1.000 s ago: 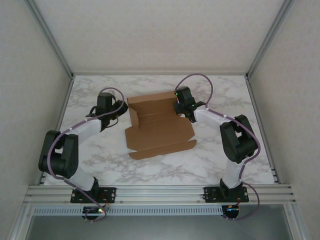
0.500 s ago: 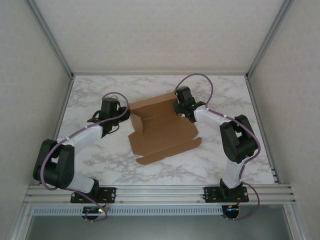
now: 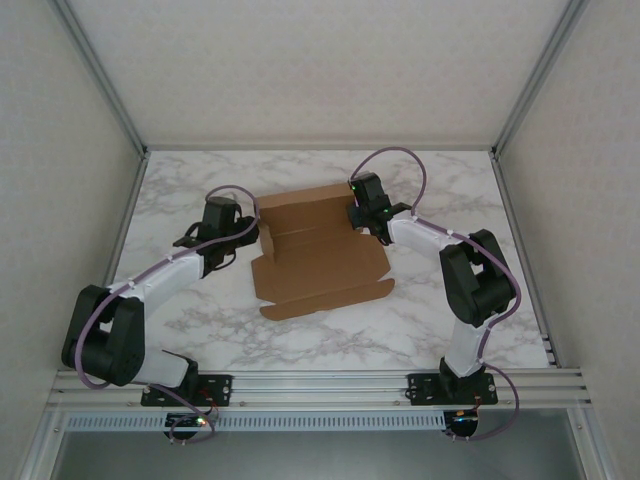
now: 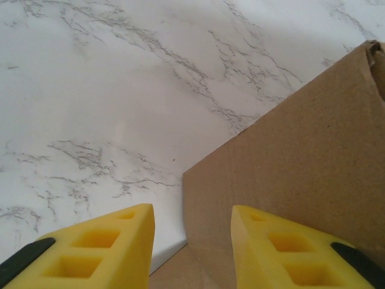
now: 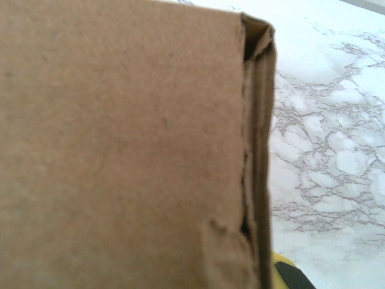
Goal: Fold the paper box
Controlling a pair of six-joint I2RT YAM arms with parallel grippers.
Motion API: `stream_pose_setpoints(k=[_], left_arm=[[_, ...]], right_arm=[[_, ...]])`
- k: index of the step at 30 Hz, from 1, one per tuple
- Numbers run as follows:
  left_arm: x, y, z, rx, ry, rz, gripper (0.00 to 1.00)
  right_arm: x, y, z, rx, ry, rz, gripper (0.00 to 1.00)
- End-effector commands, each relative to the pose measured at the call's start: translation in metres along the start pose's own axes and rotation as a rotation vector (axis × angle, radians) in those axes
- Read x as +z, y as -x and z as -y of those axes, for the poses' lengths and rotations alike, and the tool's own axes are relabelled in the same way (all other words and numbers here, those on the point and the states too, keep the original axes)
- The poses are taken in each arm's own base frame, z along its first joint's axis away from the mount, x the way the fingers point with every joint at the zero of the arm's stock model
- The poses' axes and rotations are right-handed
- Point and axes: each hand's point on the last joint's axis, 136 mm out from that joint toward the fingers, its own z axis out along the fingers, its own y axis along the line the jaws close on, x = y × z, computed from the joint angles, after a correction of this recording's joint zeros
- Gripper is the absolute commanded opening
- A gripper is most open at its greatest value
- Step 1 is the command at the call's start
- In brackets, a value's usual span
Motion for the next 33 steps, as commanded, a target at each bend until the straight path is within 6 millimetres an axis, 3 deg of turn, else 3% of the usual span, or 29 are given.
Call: stream_pose_setpoints(k=[1,14,23,33], left_arm=[[-0.007,0.009,0.009,0.058,-0.02,0.024,0.39],[-0.024,-0.005,0.008,0.136,-0.028,-0.007,0.46],[-0.004,0.001,0.009,0.171,-0.001,0.015,0.54],[0.011,0.015,0.027,0.209,-0.031,0.093,0.62]], right_arm=[[0.006,-0.044,0.005,-0.033,-0.018,-0.147,0.0],[0.009,-0.044,0.005,-0.015,-0.009,-0.146,0.0],[0.006,-0.044,0.004,-0.01,0.0,-0.141,0.0],[0.006,-0.045,0.002,-0.007,0.012,-0.136,0.0]])
